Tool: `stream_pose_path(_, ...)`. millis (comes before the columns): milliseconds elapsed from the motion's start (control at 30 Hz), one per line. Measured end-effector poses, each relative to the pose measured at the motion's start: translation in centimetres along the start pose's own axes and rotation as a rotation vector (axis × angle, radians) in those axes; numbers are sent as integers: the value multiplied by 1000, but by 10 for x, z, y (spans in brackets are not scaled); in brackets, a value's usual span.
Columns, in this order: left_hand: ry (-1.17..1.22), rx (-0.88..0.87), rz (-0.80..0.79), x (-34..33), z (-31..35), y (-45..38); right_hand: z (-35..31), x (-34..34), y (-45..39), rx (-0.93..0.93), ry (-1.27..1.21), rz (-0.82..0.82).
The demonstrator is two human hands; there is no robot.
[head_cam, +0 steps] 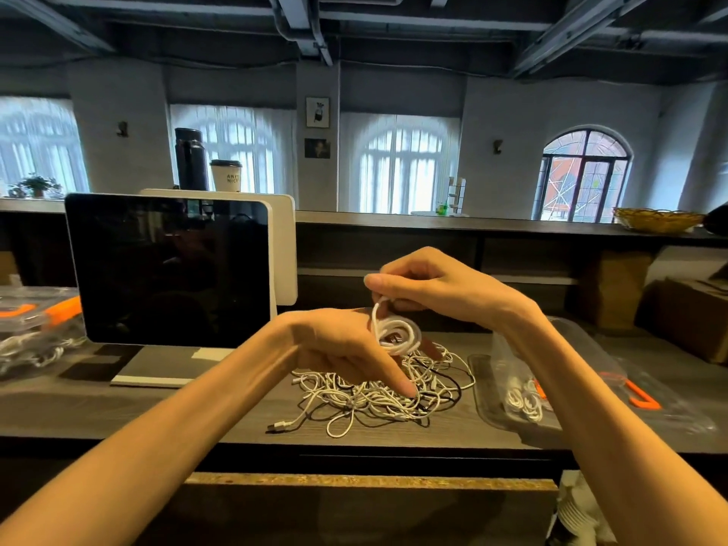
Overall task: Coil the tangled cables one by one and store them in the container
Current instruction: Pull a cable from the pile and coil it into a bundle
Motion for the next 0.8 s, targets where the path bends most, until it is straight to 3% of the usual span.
stream_pose_path(133, 84, -151, 29, 2, 0, 2, 4, -6, -4, 15, -30, 163)
stream_pose_path(267, 372, -273, 118, 15, -10, -1, 23, -13, 5, -41, -171, 288)
stream_pose_path(400, 820, -400, 187, 22, -34, -20, 34, -28, 1, -100, 217, 366)
stream_pose_path(467, 937, -423, 214, 22, -40, -27, 40, -34, 1, -103, 395, 434)
stream_pose_path(533, 909, -421, 264, 24, -39, -32, 42, -37, 5, -98, 429, 496)
stream_pose_path(667, 604, -435, 440, 29, -36, -35, 36, -38, 14, -52, 239, 550)
stream_pose_path(800, 522, -515, 467, 29, -27, -31, 27, -38, 18, 3, 16, 578)
Point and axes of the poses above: each hand's wrist, its own y-axis away from the middle knuckle, its own x-axis out of the back of the hand, z = x × y, the point moved 4 cm from there along -y, towards the middle knuckle, and after that the axes turned 2 degrees about -z, right-handed, at the moved point
